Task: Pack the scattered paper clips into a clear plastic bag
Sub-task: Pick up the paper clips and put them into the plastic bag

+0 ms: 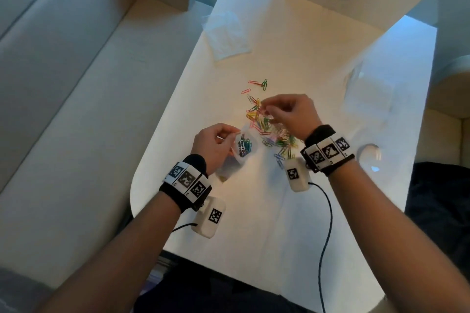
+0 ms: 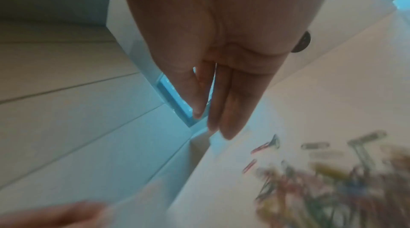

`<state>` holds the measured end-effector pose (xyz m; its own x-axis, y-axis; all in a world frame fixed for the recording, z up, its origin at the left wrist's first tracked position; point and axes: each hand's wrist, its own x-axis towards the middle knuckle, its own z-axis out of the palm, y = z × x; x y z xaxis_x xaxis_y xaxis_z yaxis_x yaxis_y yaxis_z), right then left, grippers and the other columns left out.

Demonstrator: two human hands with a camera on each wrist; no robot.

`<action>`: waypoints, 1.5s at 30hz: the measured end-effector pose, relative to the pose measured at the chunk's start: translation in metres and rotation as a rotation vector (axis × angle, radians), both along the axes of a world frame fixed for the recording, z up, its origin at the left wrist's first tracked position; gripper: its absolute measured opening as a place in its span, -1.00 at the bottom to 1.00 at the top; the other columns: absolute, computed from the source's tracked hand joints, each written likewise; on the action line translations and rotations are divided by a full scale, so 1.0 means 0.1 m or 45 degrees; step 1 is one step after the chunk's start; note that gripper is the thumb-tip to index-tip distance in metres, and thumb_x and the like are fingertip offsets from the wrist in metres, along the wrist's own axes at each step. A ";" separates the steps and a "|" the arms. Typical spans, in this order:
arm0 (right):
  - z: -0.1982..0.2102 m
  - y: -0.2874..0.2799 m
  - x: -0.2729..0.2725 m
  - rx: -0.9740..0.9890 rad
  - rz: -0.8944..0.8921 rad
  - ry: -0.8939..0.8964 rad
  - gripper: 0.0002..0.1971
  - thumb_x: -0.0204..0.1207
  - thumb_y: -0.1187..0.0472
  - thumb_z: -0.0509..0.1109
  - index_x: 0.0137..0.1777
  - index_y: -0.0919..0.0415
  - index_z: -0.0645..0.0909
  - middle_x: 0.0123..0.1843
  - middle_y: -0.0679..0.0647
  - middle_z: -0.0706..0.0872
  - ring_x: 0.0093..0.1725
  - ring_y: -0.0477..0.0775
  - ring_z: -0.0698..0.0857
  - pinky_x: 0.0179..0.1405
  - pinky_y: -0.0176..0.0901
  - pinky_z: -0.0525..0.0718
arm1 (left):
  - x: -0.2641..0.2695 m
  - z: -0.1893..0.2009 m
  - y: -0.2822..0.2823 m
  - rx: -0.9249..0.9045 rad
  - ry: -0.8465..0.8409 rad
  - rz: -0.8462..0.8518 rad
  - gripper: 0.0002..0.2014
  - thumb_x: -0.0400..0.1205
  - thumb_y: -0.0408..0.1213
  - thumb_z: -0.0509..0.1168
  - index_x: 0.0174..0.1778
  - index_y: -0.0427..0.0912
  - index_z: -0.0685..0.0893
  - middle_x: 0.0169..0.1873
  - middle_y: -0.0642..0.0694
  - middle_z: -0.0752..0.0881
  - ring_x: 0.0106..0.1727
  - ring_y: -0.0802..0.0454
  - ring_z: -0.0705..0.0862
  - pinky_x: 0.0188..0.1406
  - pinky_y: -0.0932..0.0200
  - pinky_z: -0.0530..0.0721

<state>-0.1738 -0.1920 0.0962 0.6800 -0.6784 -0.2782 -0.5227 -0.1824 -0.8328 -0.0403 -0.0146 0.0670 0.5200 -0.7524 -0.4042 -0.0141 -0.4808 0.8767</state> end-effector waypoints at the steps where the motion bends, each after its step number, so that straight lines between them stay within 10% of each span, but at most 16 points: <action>1: -0.08 -0.18 0.09 -0.125 -0.001 0.081 -0.76 0.61 0.18 0.38 0.25 0.08 0.72 0.18 0.03 0.80 0.13 -0.05 0.77 0.26 -0.01 0.71 | 0.04 0.00 0.04 0.012 -0.010 0.010 -0.88 0.65 -0.26 0.37 -0.10 0.07 0.74 -0.09 -0.05 0.80 -0.01 -0.04 0.81 -0.03 -0.11 0.83; 5: -0.63 -0.70 0.51 -0.387 0.138 0.573 -0.44 0.70 -0.02 0.20 0.63 0.19 0.29 0.65 0.17 0.34 0.62 0.17 0.31 0.60 0.01 0.23 | 0.11 0.01 0.19 0.019 -0.035 0.018 -0.90 0.69 -0.20 0.31 0.04 -0.09 0.71 -0.08 -0.03 0.76 0.00 0.02 0.79 -0.17 0.19 0.80; 10: -1.09 -0.74 0.91 -0.512 0.390 0.804 -0.34 0.69 -0.13 0.00 0.69 0.20 0.07 0.73 0.23 0.02 0.68 0.33 0.07 0.62 0.34 0.16 | 0.14 0.00 0.31 0.006 -0.100 0.048 -0.92 0.71 -0.19 0.28 0.01 -0.04 0.68 -0.11 -0.04 0.74 -0.05 0.15 0.74 -0.24 0.44 0.69; 16: -1.11 -0.33 0.75 -0.714 0.724 0.888 -0.32 0.72 -0.10 -0.04 0.72 0.22 -0.14 0.74 0.22 -0.20 0.72 0.25 -0.09 0.68 0.20 0.06 | 0.08 -0.02 0.27 0.011 -0.108 0.032 -0.93 0.70 -0.22 0.30 -0.03 -0.03 0.69 -0.16 -0.07 0.73 -0.16 0.21 0.73 -0.27 0.45 0.66; 23: -1.10 -0.06 0.06 -0.906 0.853 0.928 -0.40 0.75 0.06 0.04 0.71 0.18 -0.06 0.75 0.18 -0.07 0.70 0.27 0.05 0.57 0.36 0.26 | -0.04 -0.07 0.20 0.019 -0.106 0.001 -0.93 0.69 -0.23 0.32 -0.03 -0.07 0.72 -0.22 -0.07 0.74 -0.34 0.39 0.70 -0.24 0.37 0.71; 29: -1.04 -0.14 -0.12 -0.989 0.777 0.700 -0.67 0.61 0.26 0.33 0.37 0.17 0.57 0.31 0.14 0.63 0.21 0.16 0.62 0.22 0.02 0.68 | -0.11 -0.04 0.19 0.057 -0.116 -0.059 -0.92 0.70 -0.23 0.32 0.00 -0.07 0.72 -0.18 -0.08 0.73 -0.24 0.20 0.71 -0.31 0.39 0.70; 38: -0.72 -0.14 -0.42 0.150 -0.605 0.101 -0.86 0.47 0.29 0.53 0.00 0.17 0.82 0.01 0.09 0.84 -0.02 0.05 0.81 0.21 -0.16 0.71 | -0.19 -0.05 0.03 0.076 -0.094 -0.057 -0.94 0.70 -0.23 0.31 0.02 -0.09 0.67 -0.18 -0.06 0.70 -0.25 0.11 0.73 -0.32 0.29 0.74; 41: -0.57 0.14 -0.48 0.850 -0.824 -0.384 -0.84 0.50 0.45 0.46 0.06 0.37 0.74 0.08 0.35 0.79 0.01 0.22 0.81 0.08 -0.03 0.79 | -0.25 -0.05 -0.02 0.085 -0.033 -0.014 -0.93 0.71 -0.26 0.29 0.05 -0.12 0.66 -0.14 -0.09 0.70 -0.22 0.07 0.74 -0.31 0.23 0.77; 45: -0.41 0.50 -0.44 1.142 -0.816 -0.666 -0.76 0.55 0.51 0.36 0.20 0.49 0.64 0.07 0.34 0.78 0.00 0.17 0.81 0.03 -0.15 0.80 | -0.31 -0.08 -0.10 0.087 0.022 0.005 -0.95 0.72 -0.28 0.28 0.03 -0.11 0.65 -0.14 -0.16 0.72 -0.25 -0.05 0.76 -0.27 0.02 0.81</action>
